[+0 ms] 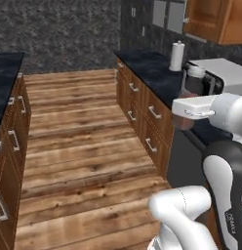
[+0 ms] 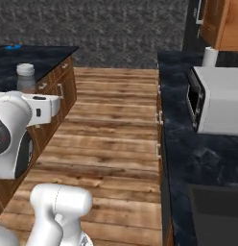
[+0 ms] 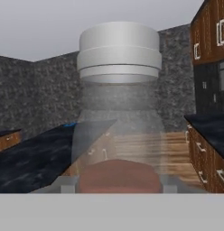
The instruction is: Take the cinnamon bottle from the cabinet and place it on the dining table, next to the plate with the cupcake. Then take the chocolate from the dining counter and place it on the cupcake plate.
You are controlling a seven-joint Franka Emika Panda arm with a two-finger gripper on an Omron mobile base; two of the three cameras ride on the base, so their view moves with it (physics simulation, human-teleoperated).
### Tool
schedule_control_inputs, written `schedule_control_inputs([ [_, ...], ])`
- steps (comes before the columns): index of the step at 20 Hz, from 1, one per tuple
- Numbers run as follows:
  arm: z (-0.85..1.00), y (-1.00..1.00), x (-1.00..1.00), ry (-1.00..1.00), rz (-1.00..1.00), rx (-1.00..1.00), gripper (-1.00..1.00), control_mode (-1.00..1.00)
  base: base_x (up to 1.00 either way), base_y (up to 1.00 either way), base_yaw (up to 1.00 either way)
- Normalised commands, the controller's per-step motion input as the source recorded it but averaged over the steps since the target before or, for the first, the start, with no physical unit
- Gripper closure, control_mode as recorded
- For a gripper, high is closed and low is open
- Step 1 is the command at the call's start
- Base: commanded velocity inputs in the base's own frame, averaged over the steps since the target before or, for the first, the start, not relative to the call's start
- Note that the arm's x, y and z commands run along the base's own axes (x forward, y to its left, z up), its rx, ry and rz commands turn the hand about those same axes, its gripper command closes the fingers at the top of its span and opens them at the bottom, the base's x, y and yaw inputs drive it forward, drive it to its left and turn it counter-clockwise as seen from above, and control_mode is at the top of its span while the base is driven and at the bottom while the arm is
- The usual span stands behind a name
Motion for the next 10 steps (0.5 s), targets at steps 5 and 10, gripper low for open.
schedule_control_inputs([
  [5, 0.0, 0.0, 0.0, 0.0, 0.0, 0.0, 1.0, 1.0, 1.0, -0.01, -0.06],
  [10, 0.0, 0.0, 0.0, 0.0, 0.0, 0.0, 1.0, 1.0, 1.0, -0.01, -0.04],
])
